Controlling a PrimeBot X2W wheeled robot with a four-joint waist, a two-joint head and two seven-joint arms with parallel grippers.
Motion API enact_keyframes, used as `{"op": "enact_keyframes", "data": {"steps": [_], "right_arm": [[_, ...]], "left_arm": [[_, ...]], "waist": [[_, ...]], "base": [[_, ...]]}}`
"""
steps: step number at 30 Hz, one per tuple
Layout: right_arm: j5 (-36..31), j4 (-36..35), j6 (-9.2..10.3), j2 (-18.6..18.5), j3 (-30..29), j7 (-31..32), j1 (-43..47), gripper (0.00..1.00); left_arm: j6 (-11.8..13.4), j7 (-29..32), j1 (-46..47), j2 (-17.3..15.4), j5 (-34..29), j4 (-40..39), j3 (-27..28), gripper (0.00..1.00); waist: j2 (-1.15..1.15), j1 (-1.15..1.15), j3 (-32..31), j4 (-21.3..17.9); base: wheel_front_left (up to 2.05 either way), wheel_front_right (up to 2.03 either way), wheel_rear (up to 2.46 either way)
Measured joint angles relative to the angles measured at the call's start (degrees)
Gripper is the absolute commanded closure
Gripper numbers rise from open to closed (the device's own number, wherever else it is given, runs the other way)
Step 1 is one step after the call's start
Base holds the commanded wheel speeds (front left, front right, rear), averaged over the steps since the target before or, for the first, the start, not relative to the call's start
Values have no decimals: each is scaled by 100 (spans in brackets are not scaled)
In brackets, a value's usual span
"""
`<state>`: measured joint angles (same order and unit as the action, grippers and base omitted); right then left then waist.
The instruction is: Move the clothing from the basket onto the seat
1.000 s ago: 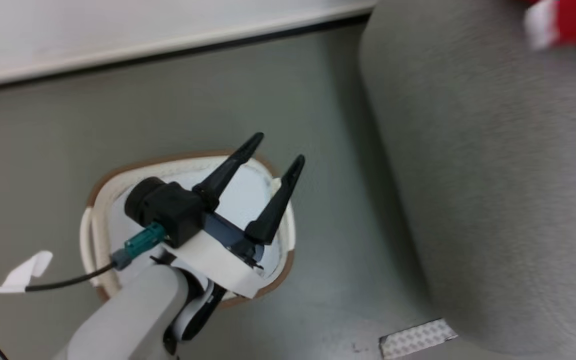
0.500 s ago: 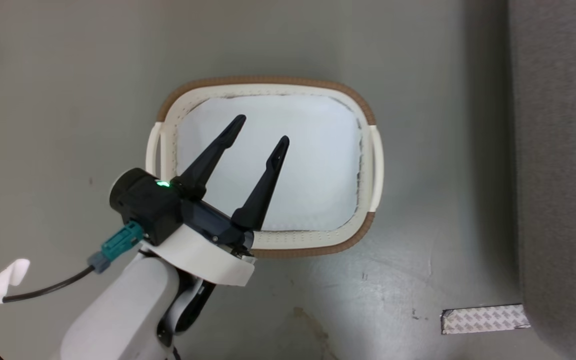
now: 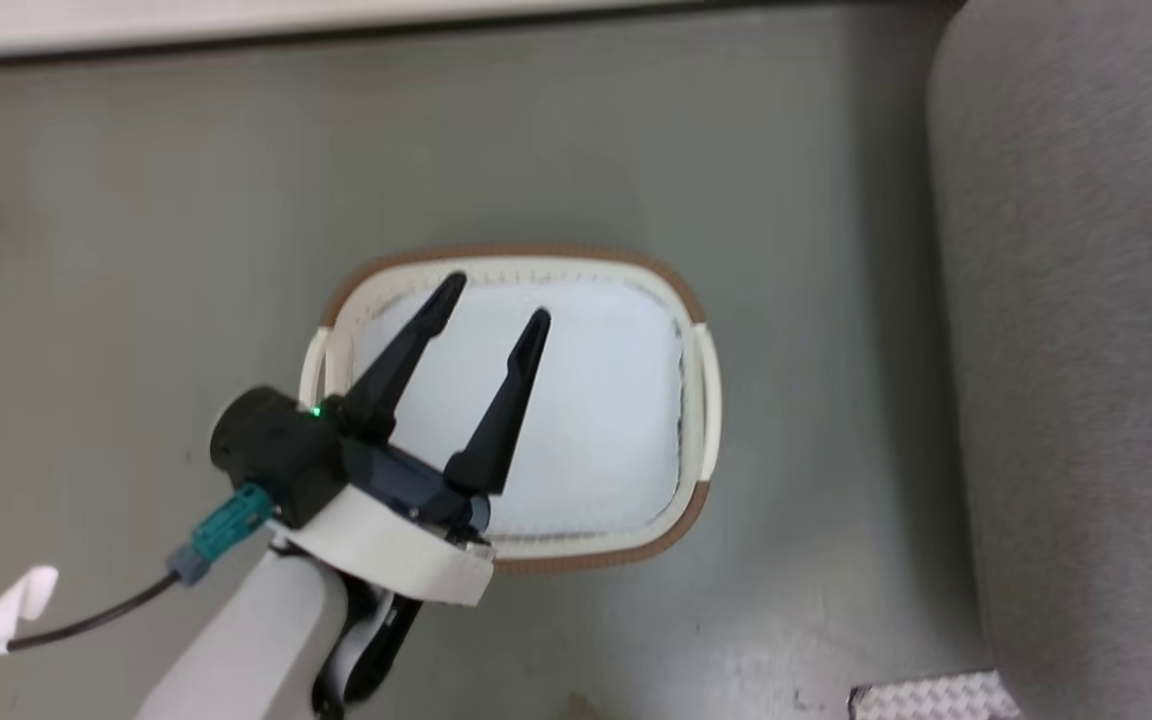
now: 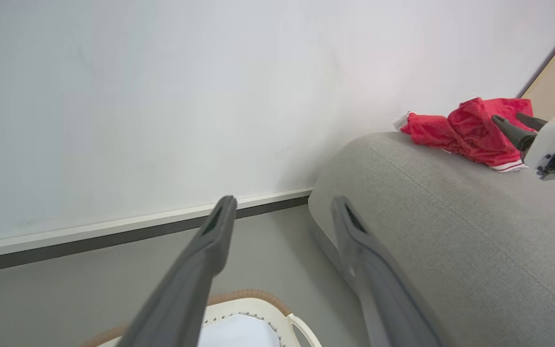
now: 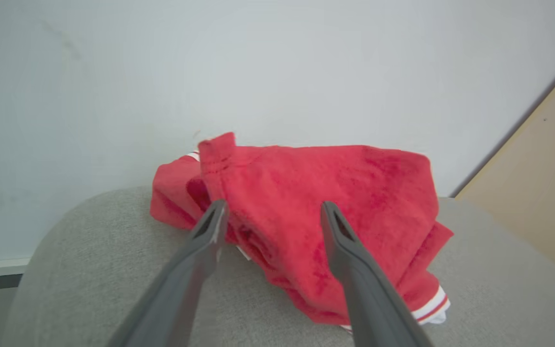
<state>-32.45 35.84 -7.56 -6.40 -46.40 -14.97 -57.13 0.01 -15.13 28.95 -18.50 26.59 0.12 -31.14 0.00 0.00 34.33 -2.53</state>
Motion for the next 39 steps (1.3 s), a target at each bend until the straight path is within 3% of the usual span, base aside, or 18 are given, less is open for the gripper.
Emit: {"op": "enact_keyframes", "data": {"steps": [9, 19, 28, 39], "right_arm": [[1479, -776, 0, 322, 2250, -7, 1886, 0], [2877, -1834, 0, 359, 3962, -8, 4076, 0], [3409, -2379, 0, 355, 4667, -9, 5531, 0], [3753, -2263, 0, 359, 5167, -8, 5893, 0]], "left_arm": [[74, 0, -1162, 181, 3, 327, 474, 0], [366, 0, -2574, 508, -37, 528, 1241, 0], [215, -1, -3438, 667, -487, 658, 2185, 0], [-390, 0, -3690, 1106, -1081, 808, 2983, 0]], "waist": [[0, -2, -1415, -273], [0, -4, -2909, -241], [0, -3, -3610, 75], [0, -1, -3688, 54]], "base": [[0, 0, 0], [0, 0, 0], [0, 0, 0], [0, 0, 0]]}}
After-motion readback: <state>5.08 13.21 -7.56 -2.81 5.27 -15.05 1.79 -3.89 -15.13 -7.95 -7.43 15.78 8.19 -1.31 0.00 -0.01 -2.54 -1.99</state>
